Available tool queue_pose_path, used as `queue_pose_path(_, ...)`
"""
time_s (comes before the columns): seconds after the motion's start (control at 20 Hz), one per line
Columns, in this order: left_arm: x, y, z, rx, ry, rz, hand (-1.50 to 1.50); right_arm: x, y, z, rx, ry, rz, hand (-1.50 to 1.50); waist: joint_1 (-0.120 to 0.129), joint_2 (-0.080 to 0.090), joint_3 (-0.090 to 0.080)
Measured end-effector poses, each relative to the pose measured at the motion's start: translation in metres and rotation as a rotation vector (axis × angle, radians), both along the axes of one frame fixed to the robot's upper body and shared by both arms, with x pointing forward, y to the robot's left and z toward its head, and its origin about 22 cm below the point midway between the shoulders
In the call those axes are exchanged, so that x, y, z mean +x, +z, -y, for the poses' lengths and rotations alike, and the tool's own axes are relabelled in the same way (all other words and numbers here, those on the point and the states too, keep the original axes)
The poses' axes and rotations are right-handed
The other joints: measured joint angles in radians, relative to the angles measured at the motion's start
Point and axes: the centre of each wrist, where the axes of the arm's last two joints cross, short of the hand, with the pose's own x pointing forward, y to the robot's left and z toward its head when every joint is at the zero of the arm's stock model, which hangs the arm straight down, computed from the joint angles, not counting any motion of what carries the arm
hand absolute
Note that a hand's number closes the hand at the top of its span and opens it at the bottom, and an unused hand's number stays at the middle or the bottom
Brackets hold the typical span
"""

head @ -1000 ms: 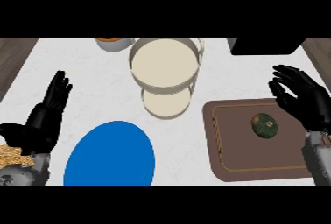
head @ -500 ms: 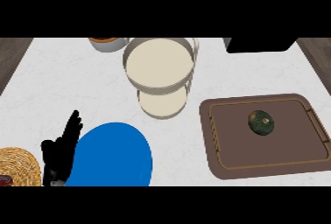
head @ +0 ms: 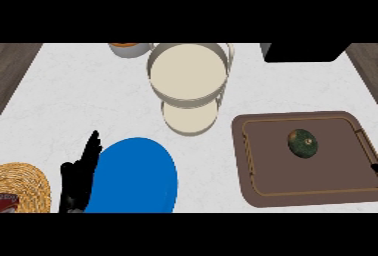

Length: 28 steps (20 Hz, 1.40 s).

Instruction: Pick the squash from the tray and place it in the tiered basket

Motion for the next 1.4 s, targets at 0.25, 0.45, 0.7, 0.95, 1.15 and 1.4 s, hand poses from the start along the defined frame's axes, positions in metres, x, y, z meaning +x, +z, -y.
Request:
queue_pose_path(0.25, 0.001, -0.002, 0.006, 0.003, -0.009, 0.005, 0.0, -0.009, 0.026, -0.015, -0.158, 0.086, -0.279, -1.5, 0.012, 0.003, -0.001)
queue_pose_path(0.45, 0.001, -0.002, 0.009, 0.006, -0.028, 0.008, 0.0, -0.006, 0.05, -0.035, -0.281, 0.062, -0.449, -1.5, 0.024, 0.004, -0.001)
queue_pose_path(0.7, 0.004, -0.005, 0.011, 0.003, -0.032, 0.008, 0.0, 0.012, 0.06, -0.068, -0.355, -0.008, -0.551, -1.5, 0.03, 0.004, 0.001)
queue_pose_path(0.95, 0.006, -0.01, 0.02, 0.004, -0.032, 0.006, 0.0, 0.031, 0.055, -0.102, -0.414, -0.029, -0.606, -1.5, 0.029, 0.003, 0.003)
queue_pose_path(1.15, 0.007, -0.008, 0.013, 0.001, -0.032, -0.001, 0.0, 0.048, 0.045, -0.118, -0.471, -0.026, -0.663, -1.5, 0.03, 0.003, 0.003)
queue_pose_path(1.4, 0.01, -0.008, 0.011, -0.002, -0.032, -0.002, 0.0, 0.066, 0.028, -0.128, -0.509, -0.017, -0.768, -1.5, 0.029, 0.003, 0.004)
